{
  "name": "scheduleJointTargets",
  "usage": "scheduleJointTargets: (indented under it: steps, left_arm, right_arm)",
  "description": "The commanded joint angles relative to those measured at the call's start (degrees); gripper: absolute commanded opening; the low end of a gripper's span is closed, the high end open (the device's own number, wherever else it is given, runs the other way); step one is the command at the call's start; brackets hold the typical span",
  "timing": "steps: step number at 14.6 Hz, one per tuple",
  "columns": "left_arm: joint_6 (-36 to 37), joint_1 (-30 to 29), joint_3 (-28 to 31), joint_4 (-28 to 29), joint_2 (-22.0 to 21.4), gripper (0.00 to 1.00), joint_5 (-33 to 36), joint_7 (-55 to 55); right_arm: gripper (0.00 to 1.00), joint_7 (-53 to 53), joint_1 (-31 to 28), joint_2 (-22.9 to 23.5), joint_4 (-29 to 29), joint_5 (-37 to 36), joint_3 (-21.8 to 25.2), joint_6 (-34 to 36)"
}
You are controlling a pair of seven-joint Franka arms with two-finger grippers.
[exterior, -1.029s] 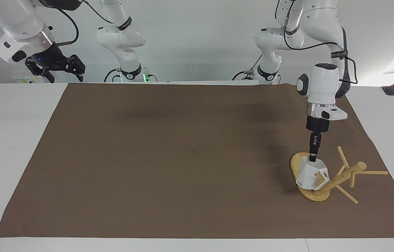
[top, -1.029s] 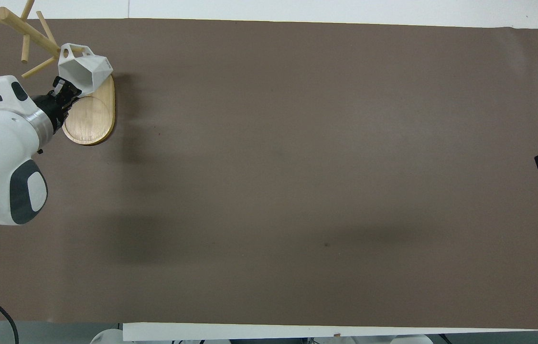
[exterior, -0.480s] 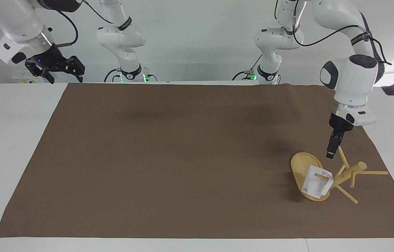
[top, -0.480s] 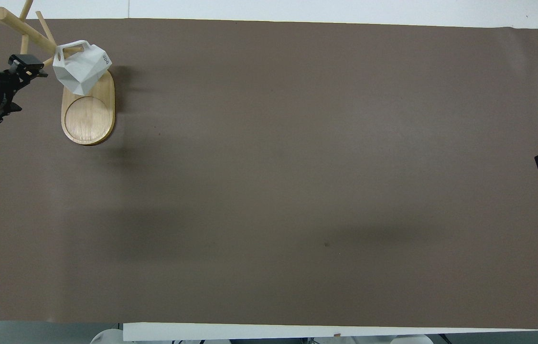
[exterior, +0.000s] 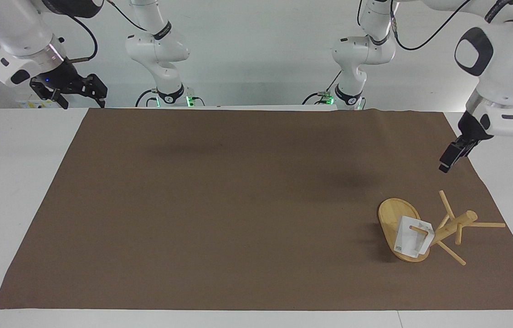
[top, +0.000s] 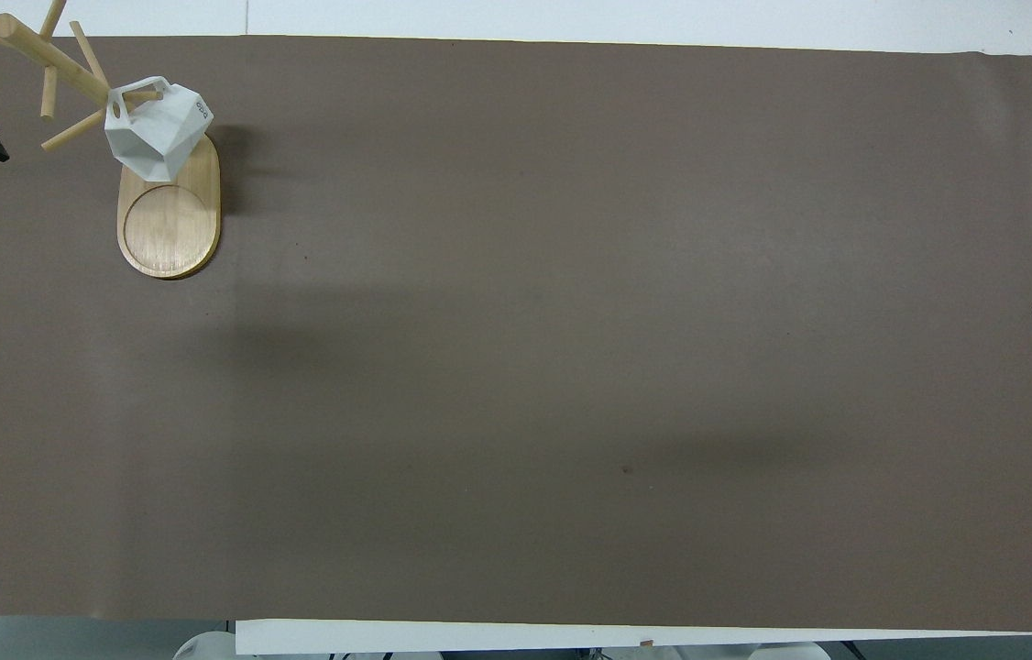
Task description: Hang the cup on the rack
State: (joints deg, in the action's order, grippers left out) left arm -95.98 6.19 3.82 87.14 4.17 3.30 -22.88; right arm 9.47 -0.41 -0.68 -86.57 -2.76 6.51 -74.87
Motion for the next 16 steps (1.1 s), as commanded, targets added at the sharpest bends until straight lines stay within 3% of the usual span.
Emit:
scheduleJointTargets:
  steps: [1, 5, 16]
  left_arm:
    - [6.23, -0.65, -0.48, -2.76, 0.93, 0.99, -0.76, 12.10]
    - [10.81, -0.56, -0.74, -5.14, 1.02, 1.00, -2.67, 22.77]
    - [12.58, -0.30, -0.39, -4.53, -0.12, 1.00, -4.62, 28.67]
  right_arm:
    - [1.00, -1.12, -0.55, -1.25, -1.93, 1.01, -0.26, -3.77]
    - [1.00, -1.30, -0.55, -1.17, -2.02, 1.09, -0.26, -4.23]
    - [1.00, -1.21, -0.55, -1.17, -2.02, 1.09, -0.26, -4.15]
